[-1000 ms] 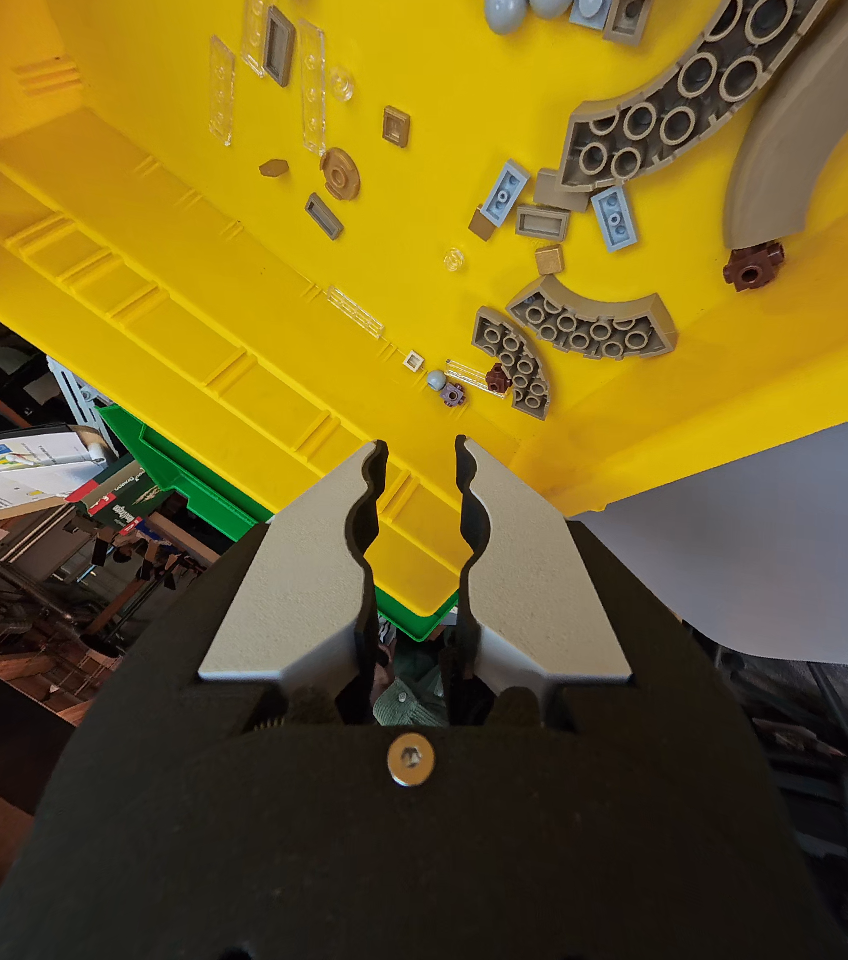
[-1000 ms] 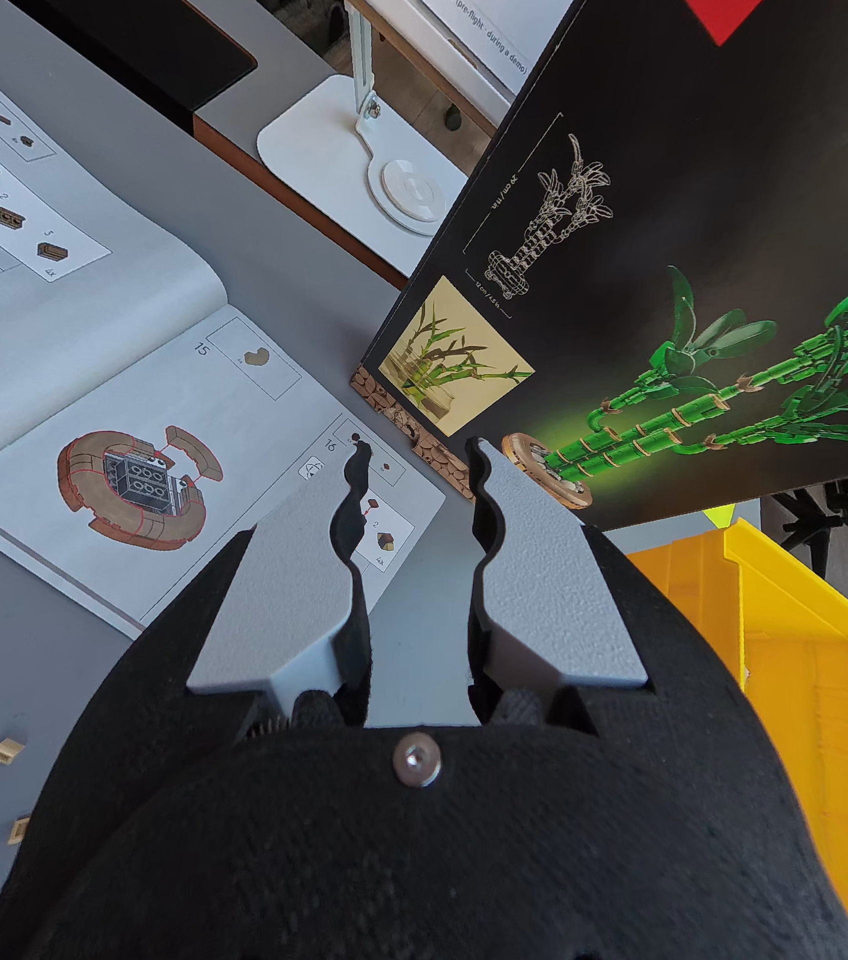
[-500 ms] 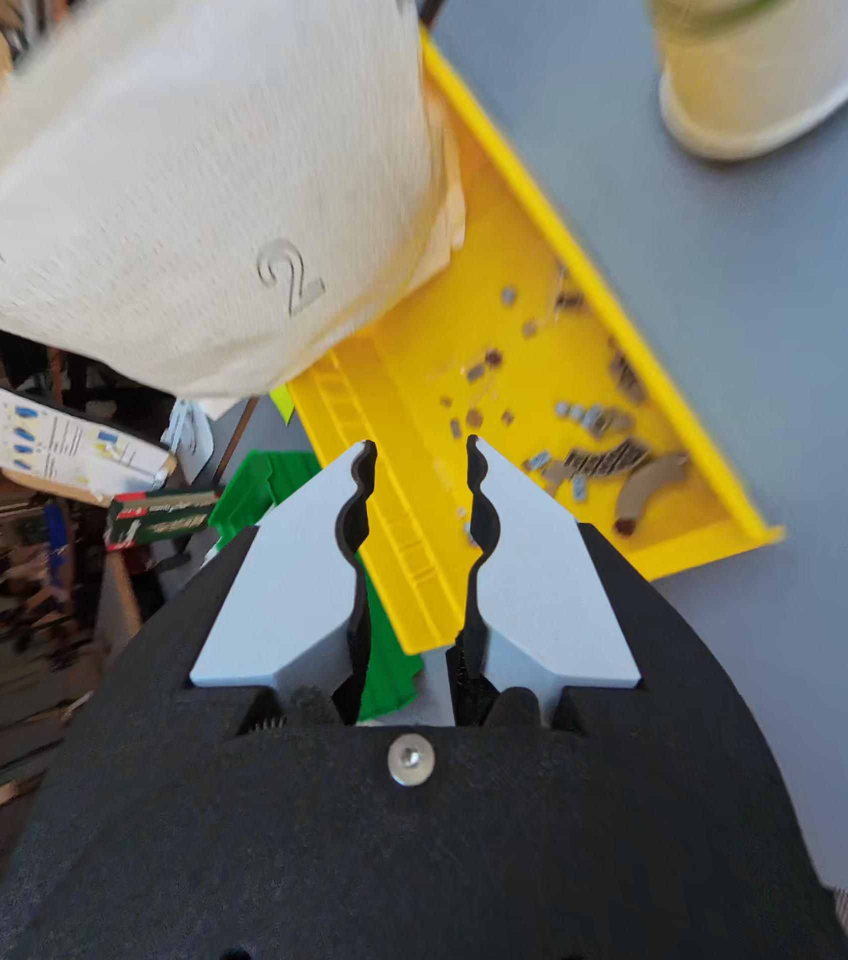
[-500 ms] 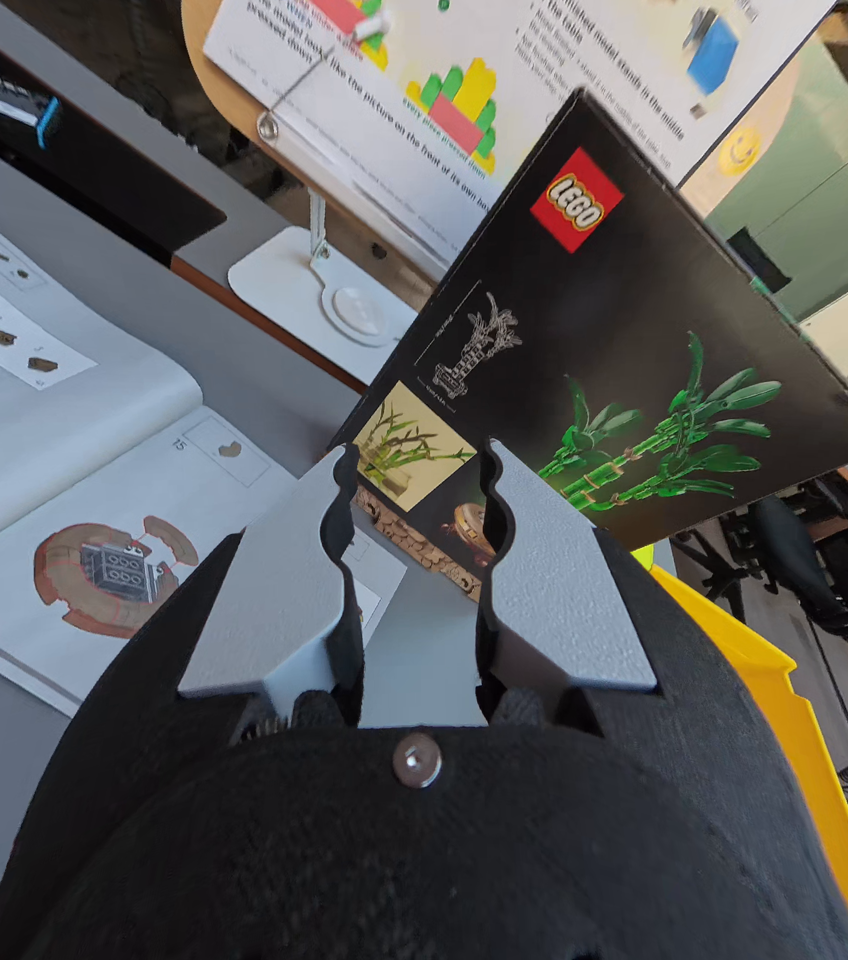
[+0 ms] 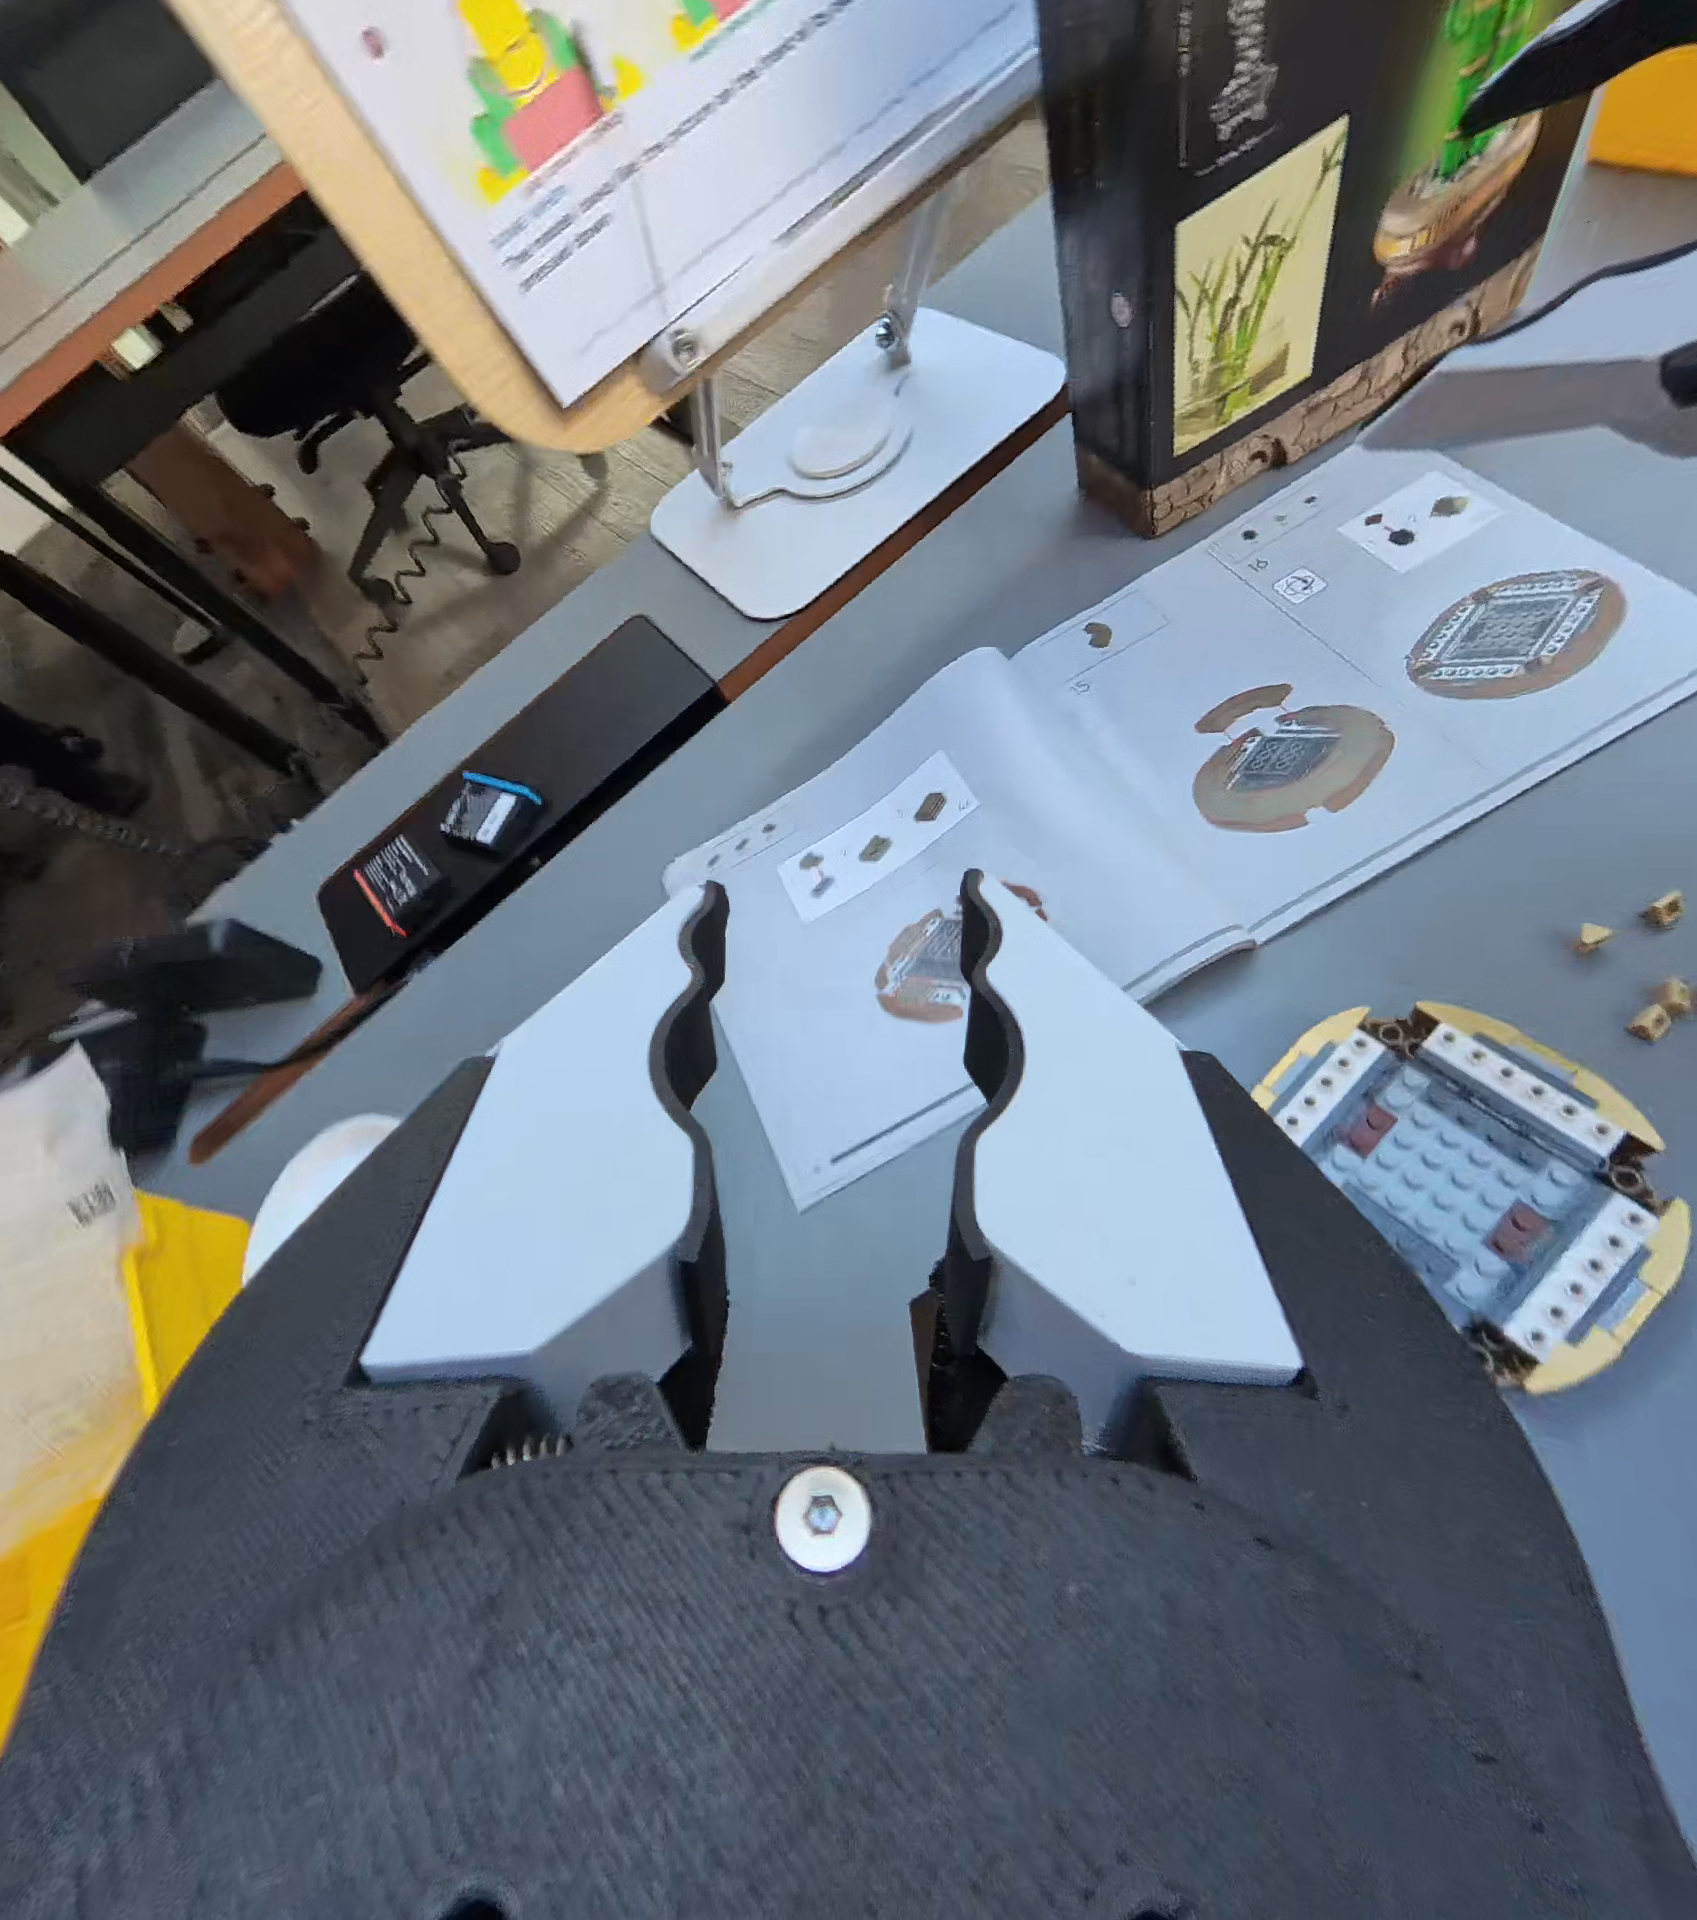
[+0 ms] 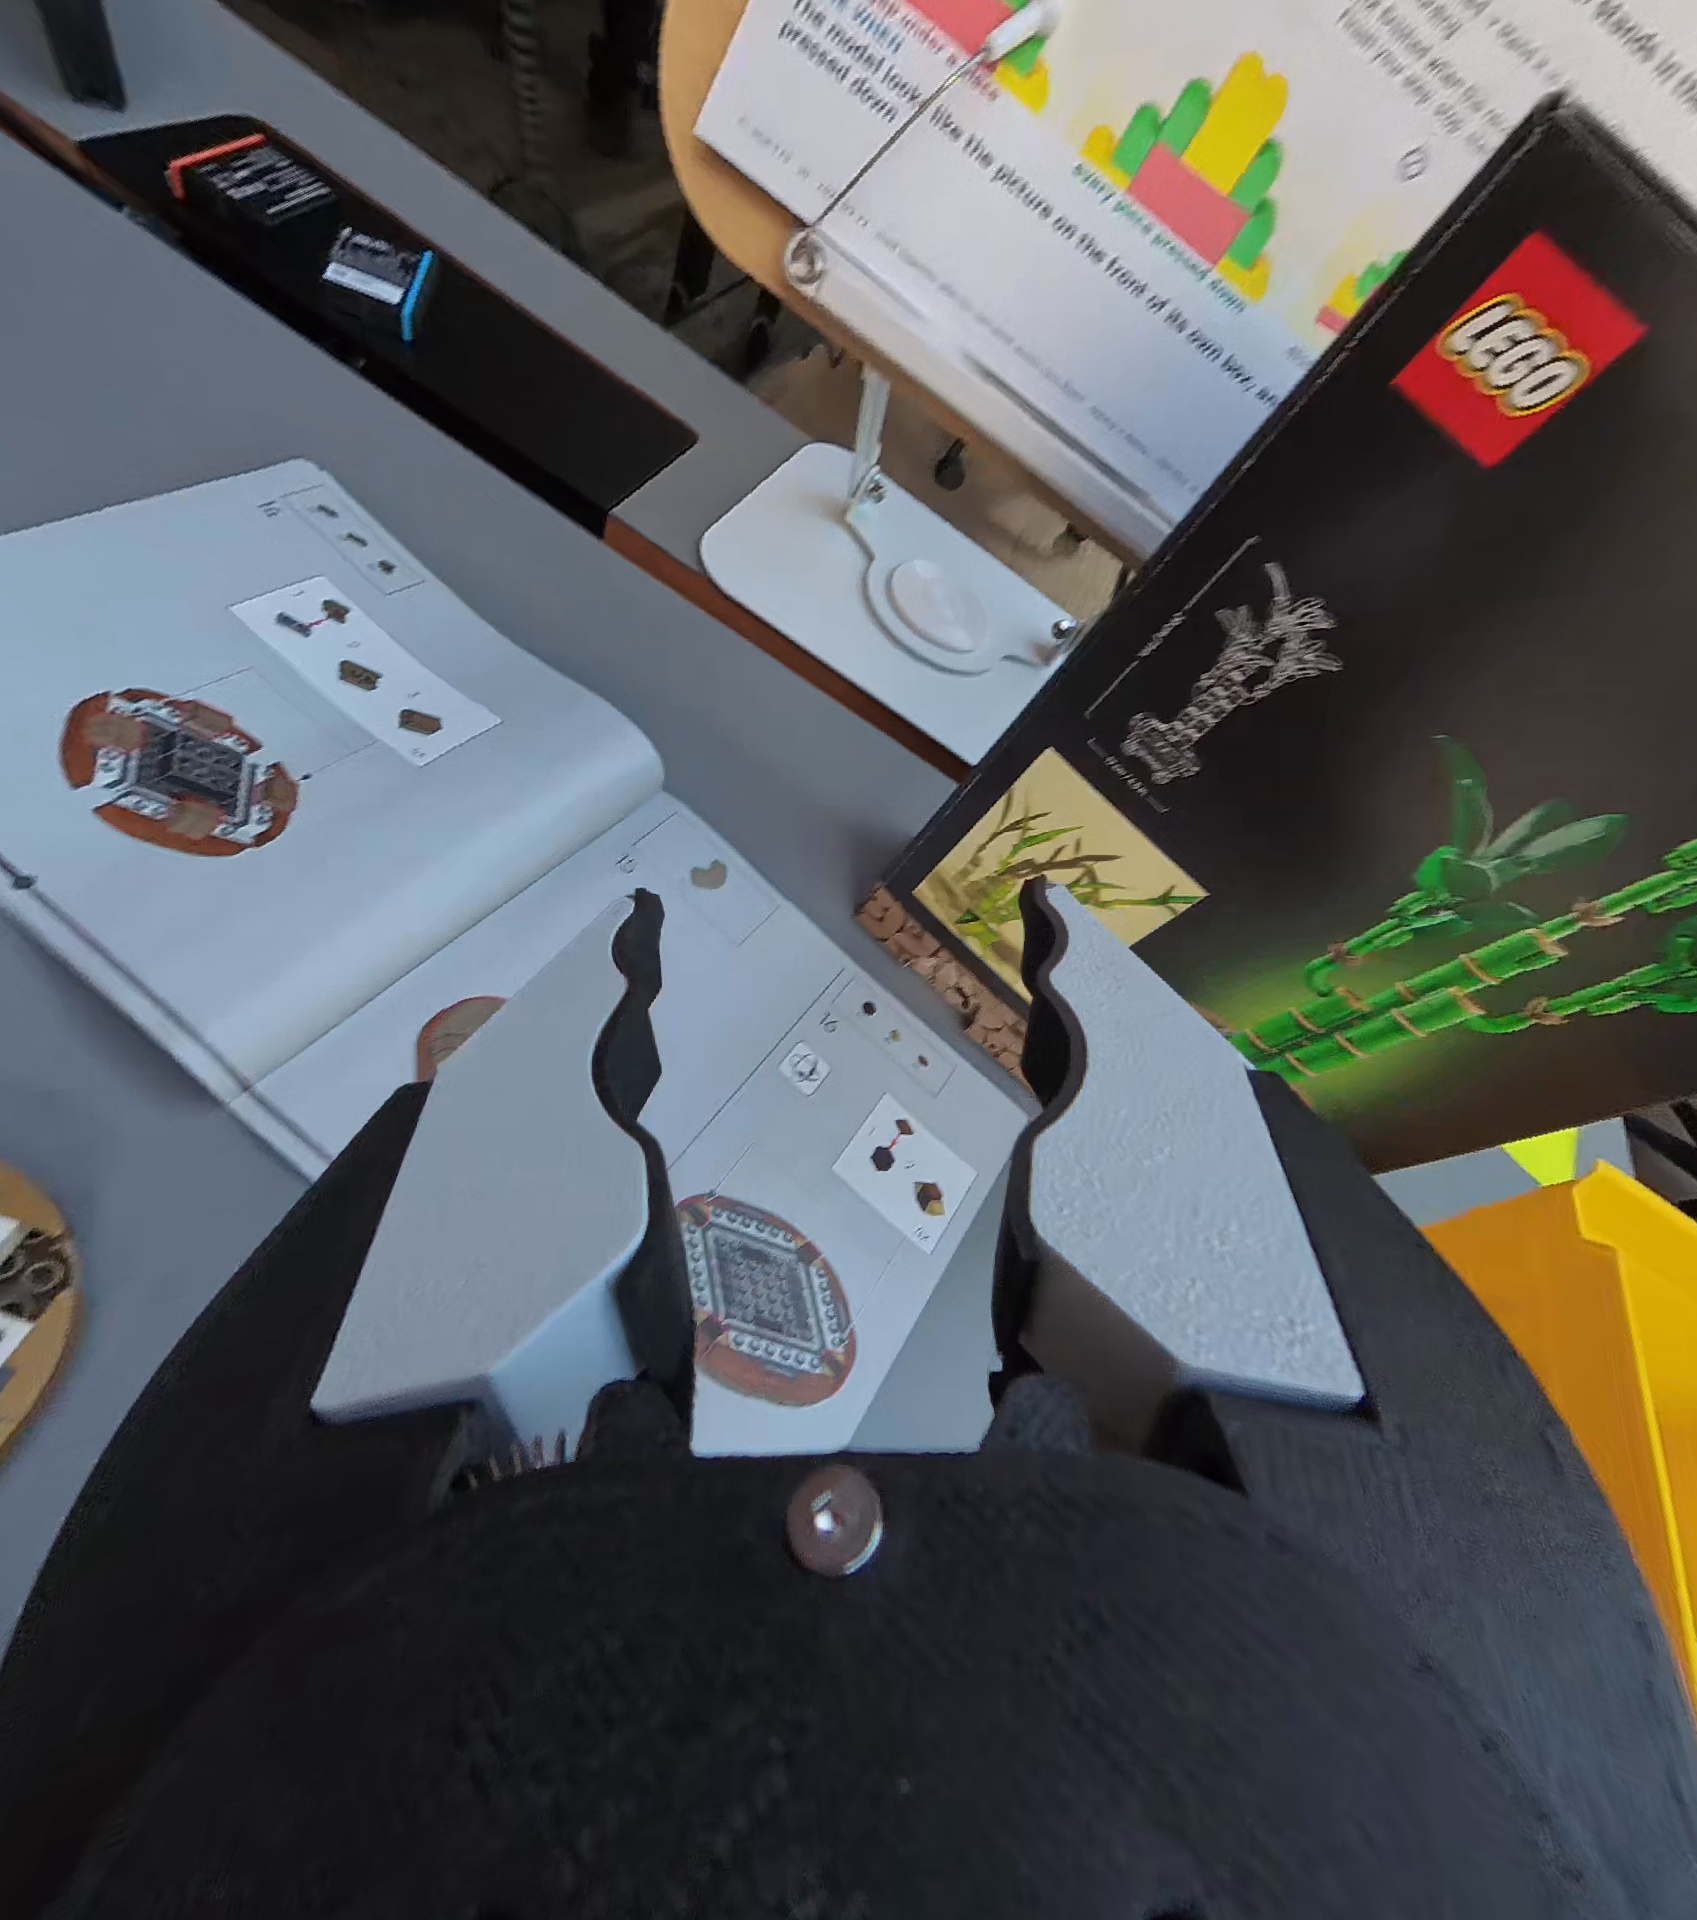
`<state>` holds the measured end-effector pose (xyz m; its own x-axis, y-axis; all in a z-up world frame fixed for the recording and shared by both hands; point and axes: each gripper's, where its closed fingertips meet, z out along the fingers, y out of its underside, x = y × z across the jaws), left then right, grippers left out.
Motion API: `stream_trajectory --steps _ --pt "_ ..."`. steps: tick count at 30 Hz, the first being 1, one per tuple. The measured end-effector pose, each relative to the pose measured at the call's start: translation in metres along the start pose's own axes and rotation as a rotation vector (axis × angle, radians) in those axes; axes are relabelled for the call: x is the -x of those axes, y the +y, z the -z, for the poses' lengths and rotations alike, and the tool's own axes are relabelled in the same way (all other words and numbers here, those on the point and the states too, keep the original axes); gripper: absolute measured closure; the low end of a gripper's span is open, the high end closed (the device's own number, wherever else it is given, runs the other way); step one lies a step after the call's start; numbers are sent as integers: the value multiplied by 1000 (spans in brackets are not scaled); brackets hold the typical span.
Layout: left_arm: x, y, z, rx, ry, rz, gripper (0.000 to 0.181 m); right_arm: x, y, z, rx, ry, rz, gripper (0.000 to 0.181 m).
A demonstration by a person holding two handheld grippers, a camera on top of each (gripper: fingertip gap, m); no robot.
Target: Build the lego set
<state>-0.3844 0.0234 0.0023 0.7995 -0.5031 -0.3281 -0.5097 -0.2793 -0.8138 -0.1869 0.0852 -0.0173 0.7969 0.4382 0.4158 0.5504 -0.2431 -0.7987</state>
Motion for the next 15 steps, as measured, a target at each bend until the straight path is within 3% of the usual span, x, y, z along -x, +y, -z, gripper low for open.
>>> stream_trajectory --steps 3,8,12,15 --pt "-25 -27 -27 62 -182 -228 137 24 -3 23 11 -43 14 108" --pt "-79 -39 -56 78 -104 -167 124 52 26 56 103 -114 30 101" --pt "-96 -31 -63 107 -68 -167 121 42 40 70 103 -66 17 102" --pt "-96 -22 -64 125 -69 -167 121 41 35 75 71 -64 -15 105"
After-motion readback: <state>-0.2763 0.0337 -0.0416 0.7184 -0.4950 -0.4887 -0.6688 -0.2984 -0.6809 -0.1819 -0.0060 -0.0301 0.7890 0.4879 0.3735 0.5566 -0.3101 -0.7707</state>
